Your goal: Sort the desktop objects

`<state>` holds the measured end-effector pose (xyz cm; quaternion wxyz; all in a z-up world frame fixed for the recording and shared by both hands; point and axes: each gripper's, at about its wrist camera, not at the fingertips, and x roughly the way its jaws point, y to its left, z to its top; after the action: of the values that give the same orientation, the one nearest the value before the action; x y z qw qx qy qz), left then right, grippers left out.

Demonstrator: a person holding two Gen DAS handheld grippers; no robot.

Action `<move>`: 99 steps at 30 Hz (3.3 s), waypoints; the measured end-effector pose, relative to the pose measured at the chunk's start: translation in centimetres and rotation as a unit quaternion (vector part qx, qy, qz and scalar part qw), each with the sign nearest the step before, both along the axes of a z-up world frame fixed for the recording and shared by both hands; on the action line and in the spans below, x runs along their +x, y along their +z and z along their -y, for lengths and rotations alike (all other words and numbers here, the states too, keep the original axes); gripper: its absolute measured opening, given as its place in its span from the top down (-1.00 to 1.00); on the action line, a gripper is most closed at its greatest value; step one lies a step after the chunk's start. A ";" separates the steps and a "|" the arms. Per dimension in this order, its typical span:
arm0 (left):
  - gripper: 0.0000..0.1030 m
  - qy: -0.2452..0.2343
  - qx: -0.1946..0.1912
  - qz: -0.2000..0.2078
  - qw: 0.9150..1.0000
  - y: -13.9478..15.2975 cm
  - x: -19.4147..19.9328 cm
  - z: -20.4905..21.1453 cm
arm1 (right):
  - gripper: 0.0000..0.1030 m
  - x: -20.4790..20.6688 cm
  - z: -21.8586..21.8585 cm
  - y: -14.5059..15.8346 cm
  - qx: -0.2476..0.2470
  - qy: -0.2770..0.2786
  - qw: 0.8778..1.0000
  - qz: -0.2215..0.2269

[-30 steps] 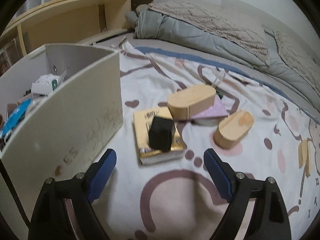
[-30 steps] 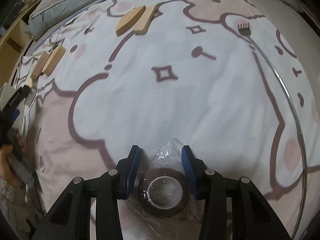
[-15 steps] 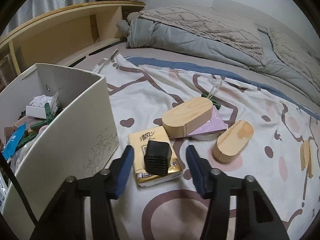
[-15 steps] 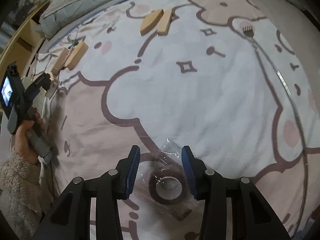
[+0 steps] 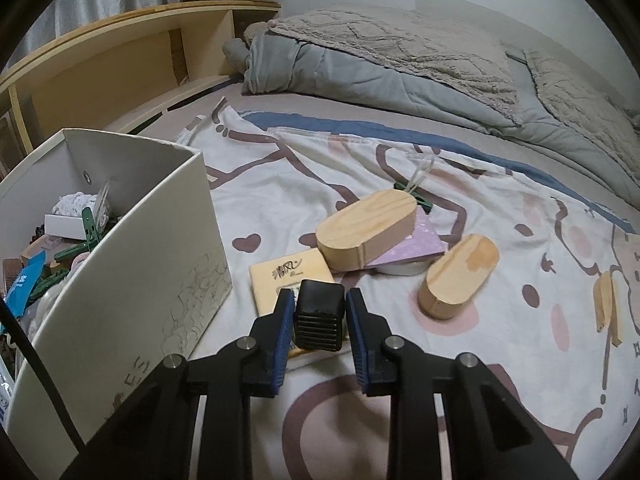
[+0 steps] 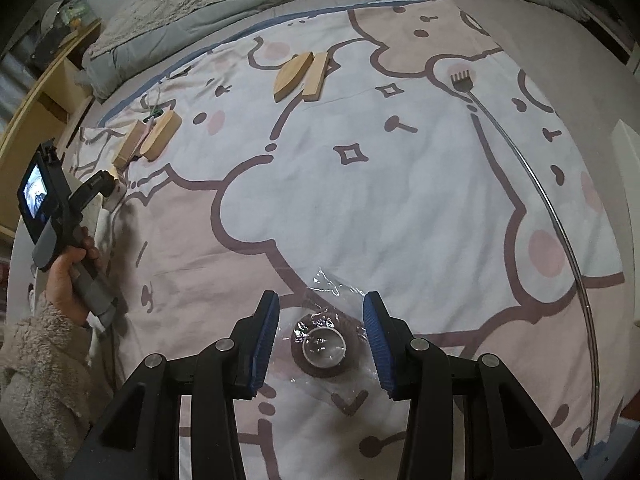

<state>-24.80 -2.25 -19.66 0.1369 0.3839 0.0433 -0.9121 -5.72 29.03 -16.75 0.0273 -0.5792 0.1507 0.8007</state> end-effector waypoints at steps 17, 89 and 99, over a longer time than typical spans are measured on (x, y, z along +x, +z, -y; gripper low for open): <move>0.48 -0.102 0.023 0.018 0.994 1.3 5.2 -4.7 | -0.26 0.6 -0.9 -0.3 -0.069 -0.013 0.997 0.013; -0.84 -0.225 0.069 0.089 0.968 -3.7 12.3 -3.4 | -0.30 -3.8 2.6 -6.4 0.022 -0.011 0.998 0.054; -0.99 -0.234 0.068 0.102 0.965 -4.3 12.5 -3.9 | -0.30 -3.4 3.6 -7.1 0.078 0.024 0.996 0.024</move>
<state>-12.35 1.60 -23.96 -0.1025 0.4824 0.0000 -0.8699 -9.08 25.40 -23.84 0.0566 -0.5977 0.0734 0.7963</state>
